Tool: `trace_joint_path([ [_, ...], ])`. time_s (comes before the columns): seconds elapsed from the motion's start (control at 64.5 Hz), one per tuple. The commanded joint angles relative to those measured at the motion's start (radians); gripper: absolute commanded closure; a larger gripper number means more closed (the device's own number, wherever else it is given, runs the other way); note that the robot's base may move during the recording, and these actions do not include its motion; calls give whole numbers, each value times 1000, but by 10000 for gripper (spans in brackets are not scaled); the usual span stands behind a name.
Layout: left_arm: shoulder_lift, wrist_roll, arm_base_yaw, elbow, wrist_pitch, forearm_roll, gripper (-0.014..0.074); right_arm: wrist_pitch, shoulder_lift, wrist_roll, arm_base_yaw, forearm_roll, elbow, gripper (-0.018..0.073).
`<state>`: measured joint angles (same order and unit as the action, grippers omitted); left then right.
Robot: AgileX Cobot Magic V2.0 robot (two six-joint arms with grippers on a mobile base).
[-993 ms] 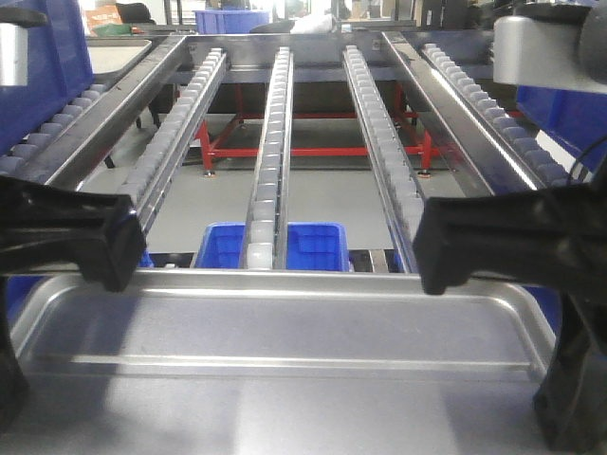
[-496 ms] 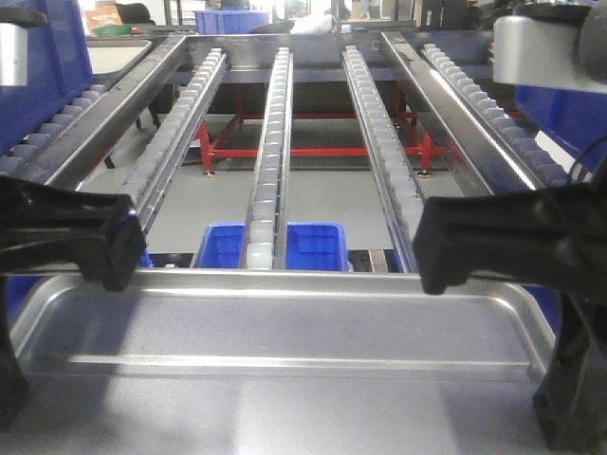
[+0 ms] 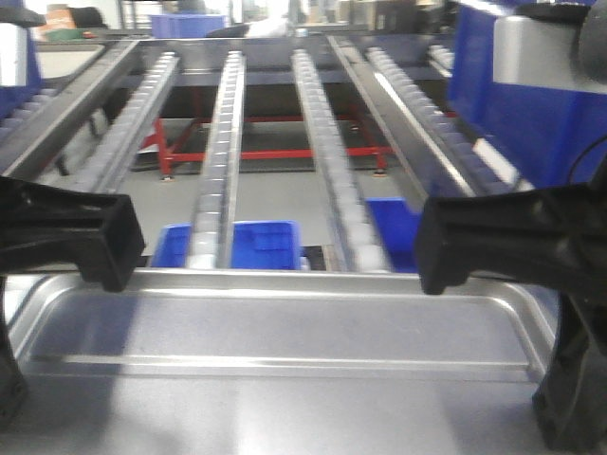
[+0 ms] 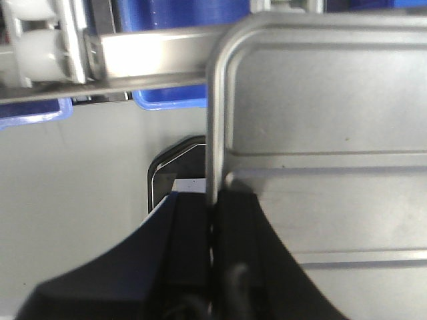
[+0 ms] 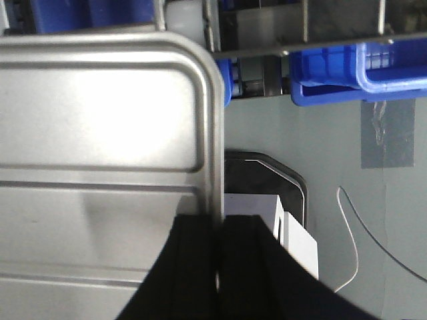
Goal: Grab silver tray and stack on right shelf
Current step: 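Hold the tray with both grippers while the base turns away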
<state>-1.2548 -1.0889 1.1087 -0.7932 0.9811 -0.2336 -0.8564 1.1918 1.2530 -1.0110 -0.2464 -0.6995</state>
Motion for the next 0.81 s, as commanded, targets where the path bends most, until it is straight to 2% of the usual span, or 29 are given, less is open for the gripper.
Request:
trace_joint_path([
  [0.0, 19, 12, 6, -25, 65, -28, 689, -38, -27, 0, 2, -56, -20, 501],
  [0.791, 19, 12, 6, -25, 65, -28, 689, -80, -27, 0, 2, -56, -20, 501],
])
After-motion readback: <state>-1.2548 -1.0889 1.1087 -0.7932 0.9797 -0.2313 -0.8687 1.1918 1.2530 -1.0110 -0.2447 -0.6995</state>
